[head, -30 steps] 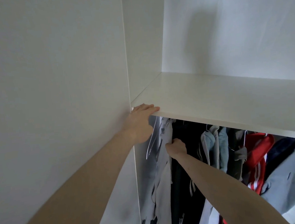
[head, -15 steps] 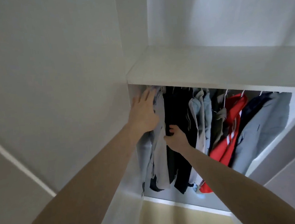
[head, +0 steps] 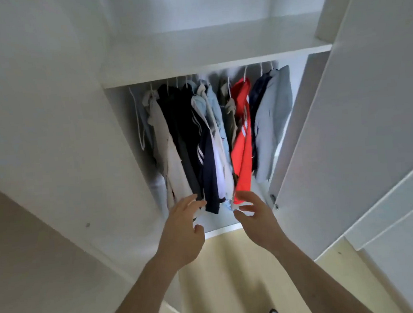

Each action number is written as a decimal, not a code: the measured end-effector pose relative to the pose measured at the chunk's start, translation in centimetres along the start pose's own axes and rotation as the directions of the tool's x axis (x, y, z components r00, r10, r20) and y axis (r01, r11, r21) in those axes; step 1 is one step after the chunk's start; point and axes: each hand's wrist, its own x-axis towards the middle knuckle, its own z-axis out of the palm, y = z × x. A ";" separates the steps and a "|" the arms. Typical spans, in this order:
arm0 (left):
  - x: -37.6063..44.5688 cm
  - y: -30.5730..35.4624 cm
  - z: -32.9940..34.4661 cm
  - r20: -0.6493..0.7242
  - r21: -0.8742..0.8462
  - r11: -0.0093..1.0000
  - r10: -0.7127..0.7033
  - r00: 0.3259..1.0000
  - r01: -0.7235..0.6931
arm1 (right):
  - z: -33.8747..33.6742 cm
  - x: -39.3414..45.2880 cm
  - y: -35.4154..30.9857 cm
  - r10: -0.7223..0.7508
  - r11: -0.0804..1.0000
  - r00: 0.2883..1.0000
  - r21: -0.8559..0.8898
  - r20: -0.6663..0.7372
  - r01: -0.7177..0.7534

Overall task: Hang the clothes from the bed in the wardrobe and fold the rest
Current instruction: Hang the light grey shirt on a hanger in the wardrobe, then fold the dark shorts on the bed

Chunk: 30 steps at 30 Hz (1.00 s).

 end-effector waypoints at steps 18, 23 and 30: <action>-16.0 29.2 24.2 0.551 -0.242 0.809 0.569 0.611 -0.536 | -30.9 -40.4 11.8 0.320 0.903 0.714 -0.029 -0.623 -0.430; -24.5 36.8 30.7 0.655 -0.365 0.682 0.672 0.345 -0.634 | -34.5 -53.9 14.4 0.401 0.841 0.482 0.104 -0.779 -0.531; -35.0 45.5 38.3 0.702 -0.542 0.411 0.700 -0.127 -0.733 | -31.5 -70.0 15.4 0.470 0.750 0.059 0.363 -0.881 -0.553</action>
